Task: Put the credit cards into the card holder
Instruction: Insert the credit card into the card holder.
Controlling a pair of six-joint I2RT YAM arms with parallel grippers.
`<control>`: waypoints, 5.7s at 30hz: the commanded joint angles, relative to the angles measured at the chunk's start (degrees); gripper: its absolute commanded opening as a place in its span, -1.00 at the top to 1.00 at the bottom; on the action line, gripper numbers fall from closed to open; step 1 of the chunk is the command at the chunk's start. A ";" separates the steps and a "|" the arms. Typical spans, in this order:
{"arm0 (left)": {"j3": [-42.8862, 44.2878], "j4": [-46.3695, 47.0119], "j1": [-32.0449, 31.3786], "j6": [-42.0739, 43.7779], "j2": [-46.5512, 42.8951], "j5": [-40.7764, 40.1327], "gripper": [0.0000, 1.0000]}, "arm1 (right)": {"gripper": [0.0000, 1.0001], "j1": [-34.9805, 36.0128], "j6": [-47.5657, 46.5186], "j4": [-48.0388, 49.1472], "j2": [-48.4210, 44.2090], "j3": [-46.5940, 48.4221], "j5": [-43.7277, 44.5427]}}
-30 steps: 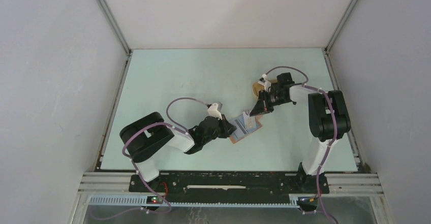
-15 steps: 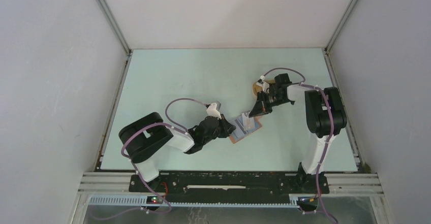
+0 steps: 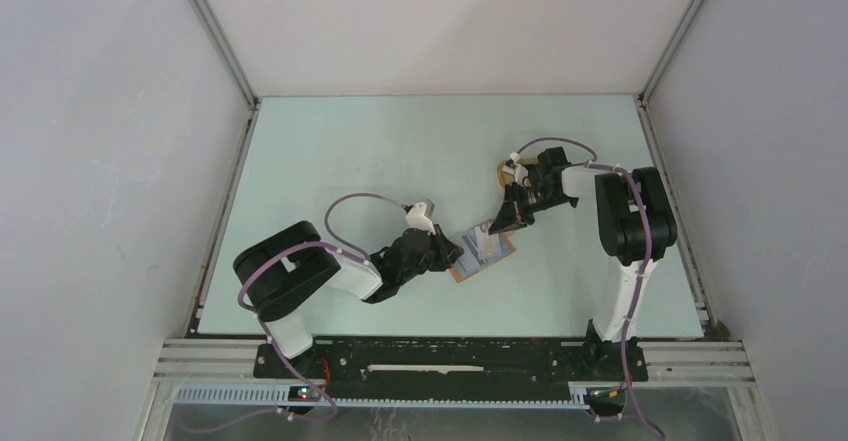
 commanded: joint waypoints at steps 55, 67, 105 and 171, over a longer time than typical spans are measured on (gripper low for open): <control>-0.42 -5.69 0.09 -0.67 -1.44 -5.07 0.96 | 1.00 2.76 0.78 -1.30 1.65 -2.62 -1.25; -0.39 -5.60 0.10 -0.54 -1.64 -4.88 0.96 | 1.00 3.52 2.76 0.21 2.56 -2.62 -1.45; -7.72 -7.03 -2.24 -0.83 -14.13 -7.56 0.60 | 0.37 9.48 3.12 -1.87 1.82 1.66 3.63; -6.67 -8.59 -4.40 -0.97 -11.75 -5.50 0.36 | -0.17 17.11 -7.58 -13.51 -4.30 6.75 20.08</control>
